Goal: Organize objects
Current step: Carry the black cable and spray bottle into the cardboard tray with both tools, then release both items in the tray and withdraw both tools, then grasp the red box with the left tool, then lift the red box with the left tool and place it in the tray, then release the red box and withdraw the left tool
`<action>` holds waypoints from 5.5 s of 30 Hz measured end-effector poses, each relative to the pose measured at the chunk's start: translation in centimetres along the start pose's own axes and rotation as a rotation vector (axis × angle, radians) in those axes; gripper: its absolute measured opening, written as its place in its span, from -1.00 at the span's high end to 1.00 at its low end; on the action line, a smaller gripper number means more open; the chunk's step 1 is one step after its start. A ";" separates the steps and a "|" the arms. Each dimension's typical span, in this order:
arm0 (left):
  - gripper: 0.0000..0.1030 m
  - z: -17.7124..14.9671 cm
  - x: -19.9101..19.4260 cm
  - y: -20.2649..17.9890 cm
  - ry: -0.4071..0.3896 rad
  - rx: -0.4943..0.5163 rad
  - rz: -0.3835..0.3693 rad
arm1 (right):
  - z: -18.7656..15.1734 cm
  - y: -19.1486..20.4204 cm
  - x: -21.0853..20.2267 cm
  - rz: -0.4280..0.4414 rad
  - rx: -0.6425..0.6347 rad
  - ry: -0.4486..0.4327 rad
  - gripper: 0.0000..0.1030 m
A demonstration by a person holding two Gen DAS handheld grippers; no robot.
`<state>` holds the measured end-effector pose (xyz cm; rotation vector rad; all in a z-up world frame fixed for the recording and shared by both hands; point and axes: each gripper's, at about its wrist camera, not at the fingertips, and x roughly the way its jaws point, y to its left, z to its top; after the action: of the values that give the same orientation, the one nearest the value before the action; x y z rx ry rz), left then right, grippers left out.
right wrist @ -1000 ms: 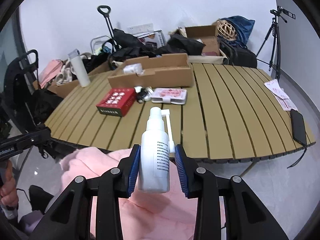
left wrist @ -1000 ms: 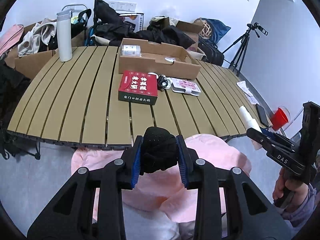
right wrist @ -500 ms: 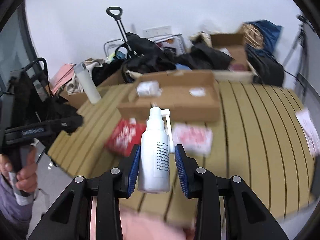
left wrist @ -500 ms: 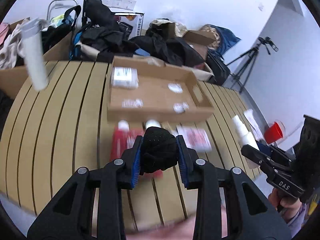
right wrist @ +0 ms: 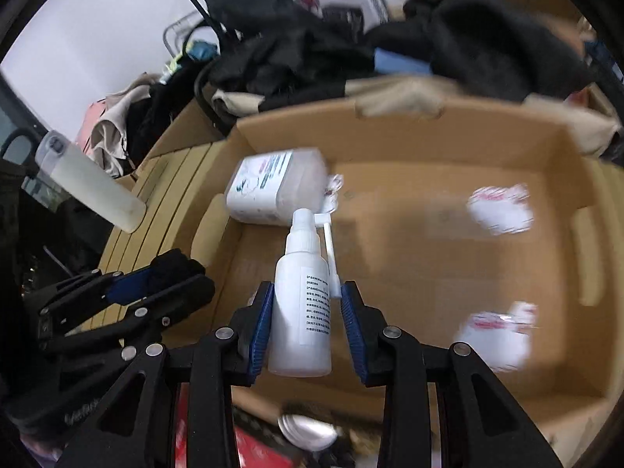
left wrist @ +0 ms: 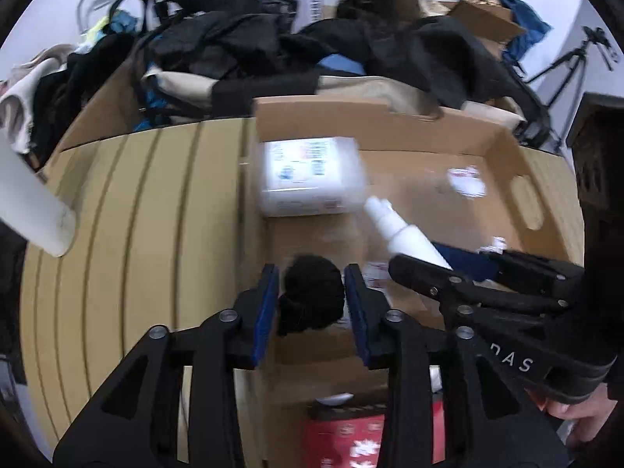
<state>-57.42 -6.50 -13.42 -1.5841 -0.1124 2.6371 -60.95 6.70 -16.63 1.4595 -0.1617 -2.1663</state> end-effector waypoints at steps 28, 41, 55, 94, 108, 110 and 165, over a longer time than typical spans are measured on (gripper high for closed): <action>-0.93 -13.1 -32.3 -2.1 -0.302 0.074 0.027 | -15.3 3.7 -33.7 -0.233 -0.151 -0.345 -0.42; -1.00 -32.1 -37.4 -3.7 -0.411 0.098 -0.054 | -36.1 7.9 -36.3 -0.175 -0.169 -0.424 -0.62; -1.00 -36.7 -33.2 -4.4 -0.280 0.051 -0.116 | -42.4 8.8 -31.3 -0.138 -0.164 -0.358 -0.61; 0.30 -16.2 -3.3 2.4 -0.026 -0.126 -0.290 | -18.3 2.7 -5.0 0.049 0.031 -0.046 0.22; 0.41 -22.6 -19.3 -1.6 -0.195 -0.144 -0.369 | -24.6 7.0 -19.5 0.080 -0.055 -0.223 0.37; 0.41 -24.5 -21.5 -2.7 -0.213 -0.134 -0.389 | -27.2 8.0 -22.6 0.050 -0.094 -0.263 0.37; -1.00 0.8 -15.5 -6.0 -0.185 0.100 -0.120 | 0.2 -6.5 -22.7 -0.276 -0.115 -0.214 -0.73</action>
<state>-50.75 -1.97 1.11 -1.2607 -0.0806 2.6449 -56.90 23.16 -0.18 1.2440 0.0940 -2.5073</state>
